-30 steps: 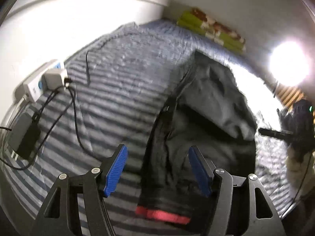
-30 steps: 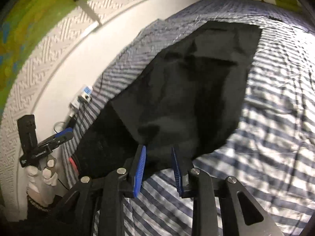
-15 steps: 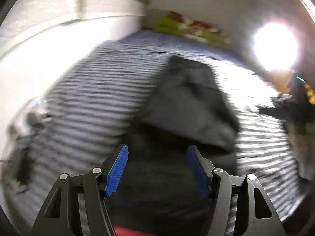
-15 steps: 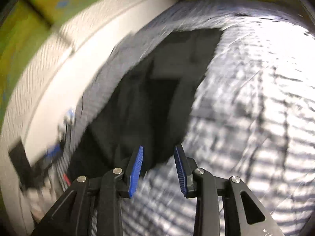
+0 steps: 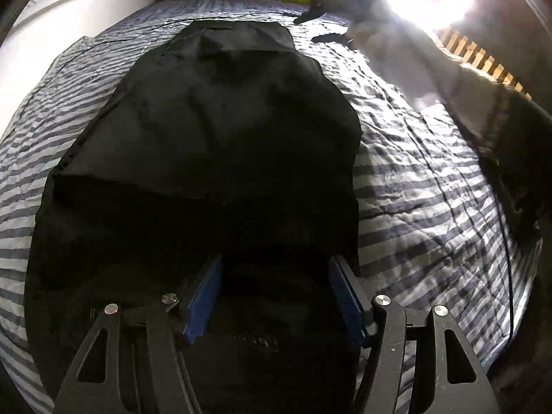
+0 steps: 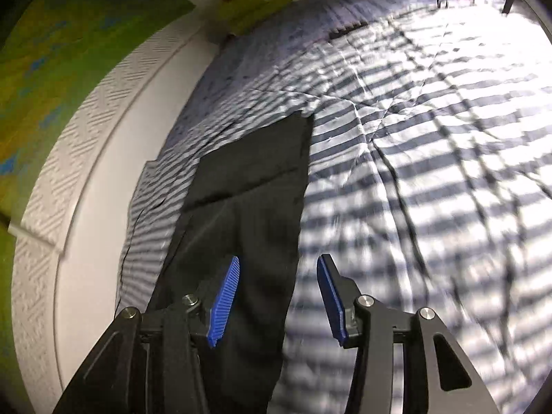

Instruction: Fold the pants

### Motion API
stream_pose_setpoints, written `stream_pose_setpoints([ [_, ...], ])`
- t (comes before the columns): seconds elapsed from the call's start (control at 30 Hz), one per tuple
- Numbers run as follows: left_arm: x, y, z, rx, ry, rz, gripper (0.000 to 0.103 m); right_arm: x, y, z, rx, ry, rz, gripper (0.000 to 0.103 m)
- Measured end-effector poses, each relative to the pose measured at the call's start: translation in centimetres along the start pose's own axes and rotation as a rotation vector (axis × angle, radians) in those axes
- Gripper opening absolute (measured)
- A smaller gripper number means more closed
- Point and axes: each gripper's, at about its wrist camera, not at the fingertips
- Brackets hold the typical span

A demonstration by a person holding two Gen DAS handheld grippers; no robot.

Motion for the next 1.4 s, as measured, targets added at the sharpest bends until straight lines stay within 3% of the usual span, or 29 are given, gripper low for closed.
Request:
stream_pose_setpoints([
  [0.1, 0.0, 0.5, 0.4, 0.007, -0.005, -0.006, 0.066, -2.5, 1.1, -0.4, -0.007, -0.023, -0.003, 0.043],
  [0.23, 0.8, 1.1, 1.7, 0.053, -0.026, -0.016, 0.066, -4.6, 2.6, -0.1, -0.015, 0.038, -0.037, 0.050],
  [0.4, 2.9, 2.1, 5.0, 0.183, -0.025, -0.114, 0.066, -6.4, 3.7, 1.4, 0.045, 0.034, -0.051, 0.049],
  [0.43, 3.5, 2.3, 5.8, 0.214, -0.027, -0.135, 0.066, -6.6, 3.8, 1.8, 0.074, 0.011, -0.055, 0.036],
  [0.47, 3.8, 2.4, 6.6, 0.250, -0.017, -0.151, 0.066, -7.0, 3.9, 2.2, 0.097, -0.025, -0.050, 0.015],
  [0.5, 4.0, 2.5, 7.4, 0.286, 0.010, -0.160, 0.066, -7.2, 3.9, 2.5, 0.113, -0.058, -0.041, 0.011],
  [0.67, 2.9, 2.0, 10.1, 0.400, 0.116, -0.098, 0.065, -5.4, 3.9, 5.0, 0.206, -0.063, -0.087, 0.004],
  [0.87, 3.5, 2.5, 10.3, 0.426, 0.131, -0.122, 0.065, 0.2, 2.7, 12.7, 0.413, 0.027, -0.166, 0.003],
  [1.0, 6.3, 2.2, 12.7, 0.516, 0.133, -0.205, 0.065, 4.9, -1.9, 19.2, 0.596, 0.157, -0.162, 0.003],
  [1.13, 10.1, 0.8, 16.3, 0.624, 0.174, -0.296, 0.065, 9.6, -10.7, 24.2, 0.815, 0.275, -0.097, 0.003],
  [1.23, 12.5, -1.0, 19.3, 0.709, 0.191, -0.348, 0.065, 12.1, -19.3, 25.2, 0.978, 0.332, -0.017, 0.003],
  [1.4, 14.6, -3.5, 21.8, 0.789, 0.129, -0.370, 0.065, 12.9, -32.8, 23.4, 1.140, 0.335, 0.112, 0.003],
])
Point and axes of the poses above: each gripper's, at about its wrist camera, not at the fingertips, and x roughly against the way its jaws point, z to its left, y to its top, and after that the axes turned 3 degrees about -z, right-handed
